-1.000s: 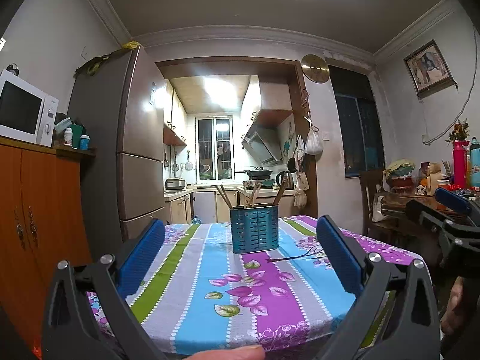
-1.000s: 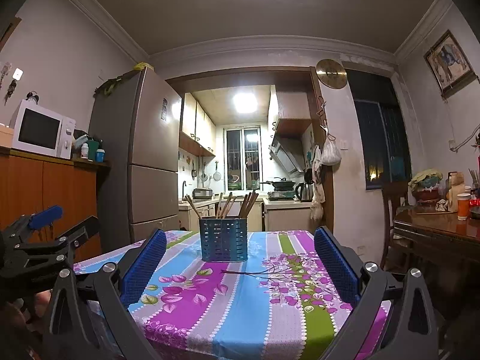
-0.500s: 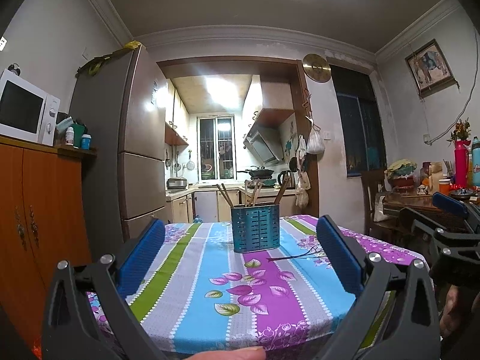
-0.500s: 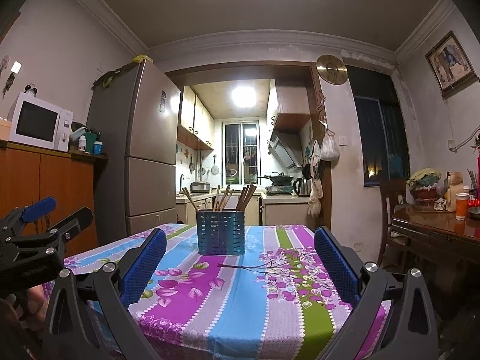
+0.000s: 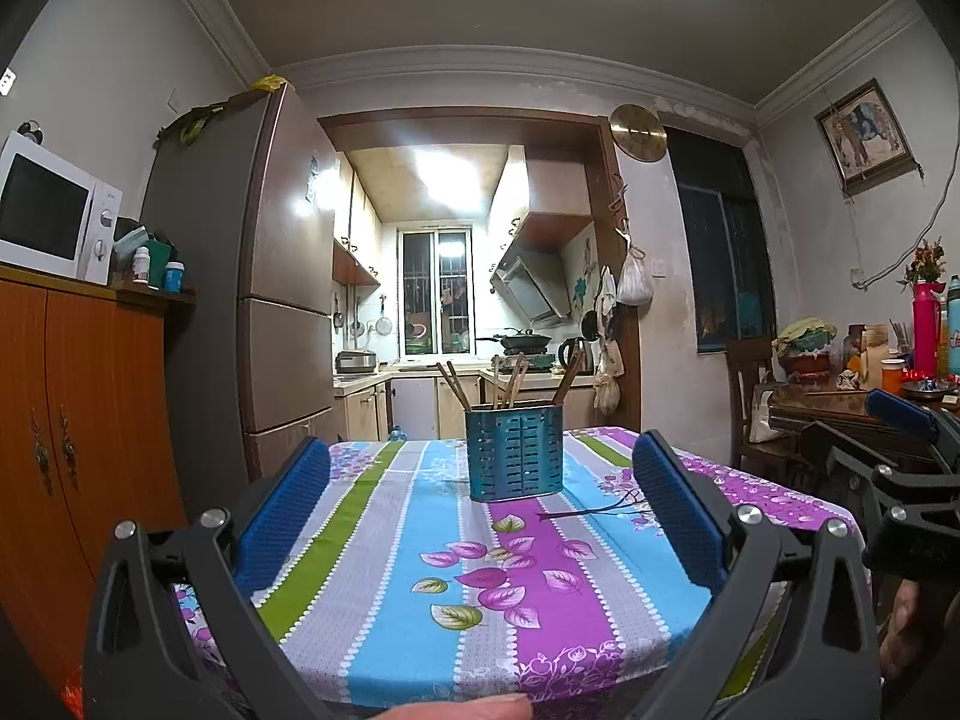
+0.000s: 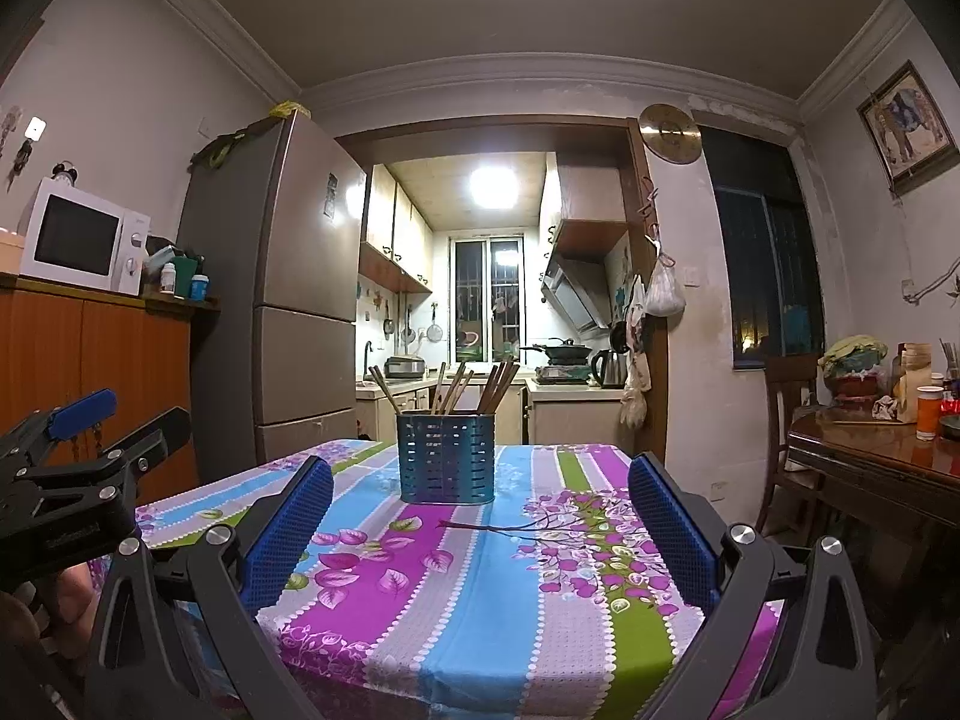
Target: Organize utensils
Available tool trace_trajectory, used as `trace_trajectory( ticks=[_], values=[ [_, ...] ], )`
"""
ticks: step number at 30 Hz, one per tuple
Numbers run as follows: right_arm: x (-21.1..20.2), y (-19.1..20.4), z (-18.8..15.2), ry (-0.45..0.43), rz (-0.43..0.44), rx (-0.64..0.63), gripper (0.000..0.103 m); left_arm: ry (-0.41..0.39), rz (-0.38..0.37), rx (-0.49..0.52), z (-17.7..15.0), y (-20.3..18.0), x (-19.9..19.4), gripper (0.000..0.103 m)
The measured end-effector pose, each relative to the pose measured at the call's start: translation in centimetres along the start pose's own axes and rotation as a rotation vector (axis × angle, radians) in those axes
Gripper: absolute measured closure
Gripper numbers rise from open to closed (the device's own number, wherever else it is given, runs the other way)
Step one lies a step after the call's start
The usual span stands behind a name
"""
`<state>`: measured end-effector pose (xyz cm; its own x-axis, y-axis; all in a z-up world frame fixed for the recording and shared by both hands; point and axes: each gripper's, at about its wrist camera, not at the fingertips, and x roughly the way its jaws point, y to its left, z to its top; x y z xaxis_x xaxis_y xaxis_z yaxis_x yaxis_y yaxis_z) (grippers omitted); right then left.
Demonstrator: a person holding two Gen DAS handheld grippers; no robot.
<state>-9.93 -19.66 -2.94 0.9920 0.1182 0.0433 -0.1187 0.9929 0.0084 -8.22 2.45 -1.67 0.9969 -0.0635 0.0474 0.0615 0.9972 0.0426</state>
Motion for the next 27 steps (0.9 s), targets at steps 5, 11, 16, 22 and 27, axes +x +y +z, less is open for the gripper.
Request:
trace_trajectory(
  ticks=[5,11,16,22,27],
  values=[
    [0.12,0.05,-0.07,0.003,0.004,0.000,0.005,0.002,-0.001,-0.001,-0.01,0.09,0.08,0.006],
    [0.08,0.06,-0.24,0.006,0.008,-0.002,0.005,0.004,-0.002,0.000,-0.13,0.11,0.12,0.006],
    [0.04,0.08,-0.31,0.005,0.008,-0.002,0.005,0.007,-0.002,-0.001,-0.15,0.12,0.25,0.006],
    [0.11,0.02,-0.28,0.007,0.009,-0.001,0.005,-0.011,0.000,-0.003,-0.25,0.01,0.16,0.006],
    [0.16,-0.15,-0.23,0.002,0.004,0.004,0.005,0.042,-0.001,-0.023,-0.66,0.02,0.84,0.006]
  ],
)
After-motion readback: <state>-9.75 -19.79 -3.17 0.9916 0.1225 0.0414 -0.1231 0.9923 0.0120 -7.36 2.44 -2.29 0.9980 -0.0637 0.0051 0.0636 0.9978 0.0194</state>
